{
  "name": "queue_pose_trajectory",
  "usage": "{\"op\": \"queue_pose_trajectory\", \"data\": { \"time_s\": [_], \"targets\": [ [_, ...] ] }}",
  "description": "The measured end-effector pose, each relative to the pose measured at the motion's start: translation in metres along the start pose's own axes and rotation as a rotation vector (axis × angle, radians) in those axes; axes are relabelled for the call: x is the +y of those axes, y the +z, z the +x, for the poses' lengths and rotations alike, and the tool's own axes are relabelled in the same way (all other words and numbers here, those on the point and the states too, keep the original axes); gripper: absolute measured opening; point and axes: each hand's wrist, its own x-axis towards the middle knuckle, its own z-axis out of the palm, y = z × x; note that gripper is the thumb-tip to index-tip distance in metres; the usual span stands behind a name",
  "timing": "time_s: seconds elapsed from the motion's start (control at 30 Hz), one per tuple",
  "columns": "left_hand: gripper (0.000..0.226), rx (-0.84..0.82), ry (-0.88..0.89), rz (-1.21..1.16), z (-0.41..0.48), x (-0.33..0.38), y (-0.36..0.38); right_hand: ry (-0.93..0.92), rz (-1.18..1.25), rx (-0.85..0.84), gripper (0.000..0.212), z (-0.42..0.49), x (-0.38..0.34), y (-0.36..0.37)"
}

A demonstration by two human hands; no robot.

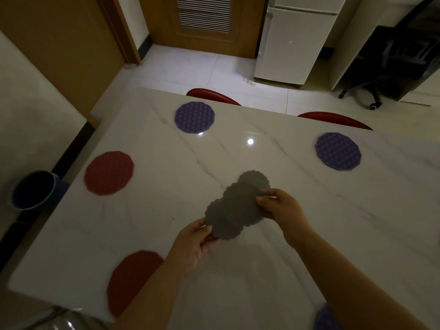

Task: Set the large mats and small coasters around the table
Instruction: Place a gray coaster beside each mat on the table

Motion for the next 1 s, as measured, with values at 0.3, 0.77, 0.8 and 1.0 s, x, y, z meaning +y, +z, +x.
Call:
{"op": "queue_pose_trajectory", "data": {
  "time_s": [0.3,0.77,0.8,1.0],
  "targets": [
    [0.024,-0.023,0.014,0.015,-0.004,0.005,0.004,0.028,-0.093,0.090,0.009,-0.007,0.037,0.032],
    [0.022,-0.017,-0.056,0.002,-0.008,-0.001,0.006,-0.066,-0.198,0.139,0.013,-0.018,0.045,0.041],
    [0.023,-0.025,-0.055,0.016,-0.009,-0.001,0.005,-0.064,-0.205,0.143,0.013,-0.019,0.047,0.040],
    [0.031,-0.020,-0.009,0.086,-0.011,-0.006,0.001,-0.052,-0.200,0.103,0.018,-0.020,0.051,0.039]
  ]
}}
